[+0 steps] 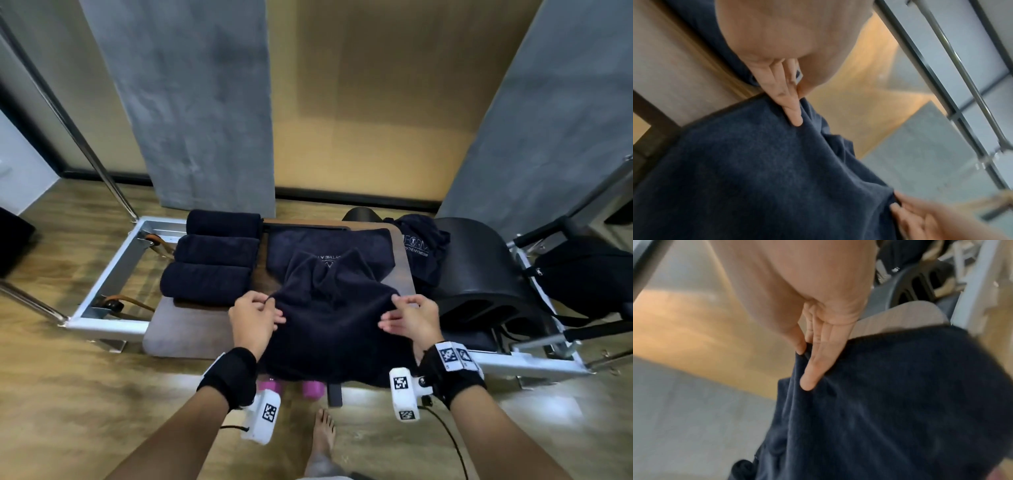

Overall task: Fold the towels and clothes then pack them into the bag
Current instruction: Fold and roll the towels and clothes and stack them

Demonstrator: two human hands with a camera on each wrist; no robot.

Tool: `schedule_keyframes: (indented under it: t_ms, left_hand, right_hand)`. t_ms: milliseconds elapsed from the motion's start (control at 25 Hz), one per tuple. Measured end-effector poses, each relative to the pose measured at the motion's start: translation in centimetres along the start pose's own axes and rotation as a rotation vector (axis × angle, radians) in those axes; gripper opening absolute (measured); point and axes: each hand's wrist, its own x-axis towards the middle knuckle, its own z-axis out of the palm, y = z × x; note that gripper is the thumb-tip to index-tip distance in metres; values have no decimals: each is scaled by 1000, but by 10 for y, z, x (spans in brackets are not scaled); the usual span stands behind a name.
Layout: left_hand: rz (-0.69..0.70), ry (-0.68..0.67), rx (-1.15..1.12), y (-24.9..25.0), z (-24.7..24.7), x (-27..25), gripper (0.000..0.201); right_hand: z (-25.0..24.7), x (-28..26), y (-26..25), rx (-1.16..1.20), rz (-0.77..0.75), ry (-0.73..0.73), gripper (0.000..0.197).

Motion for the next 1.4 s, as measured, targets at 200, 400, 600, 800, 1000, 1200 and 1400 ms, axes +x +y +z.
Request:
schedule_keyframes:
  t_ms: [200,400,600,800,1000,1200,1400]
  left_hand:
    - [115,-239,-39,-1,-5,-14,63]
    - [545,-269,536,-38,-17,-50,10]
    - [548,-374,765,-49,-21,-55,74]
    - [503,-577,1039,-49,-23,-46,118]
    - [548,-580,1013,-44,-28,-45,45]
    - [570,-522,788,-36,-37,-37,12]
    - [580,-262,613,-33,-40,-36,15]
  right_hand:
    - [-10,-15,3,53,-152,-75,24]
    - [-22,-36,39,-657,-463,-110,15]
    - [-29,-46,51,-818,-550,-209,46]
    - [-36,-51,59,-949,-485,-343,80]
    - [-40,-52,62,-1071,-553,-390,69]
    - [-38,-55,58,-1069,-549,-401,78]
    - [-36,-58,58,-1141,-574,-419,97]
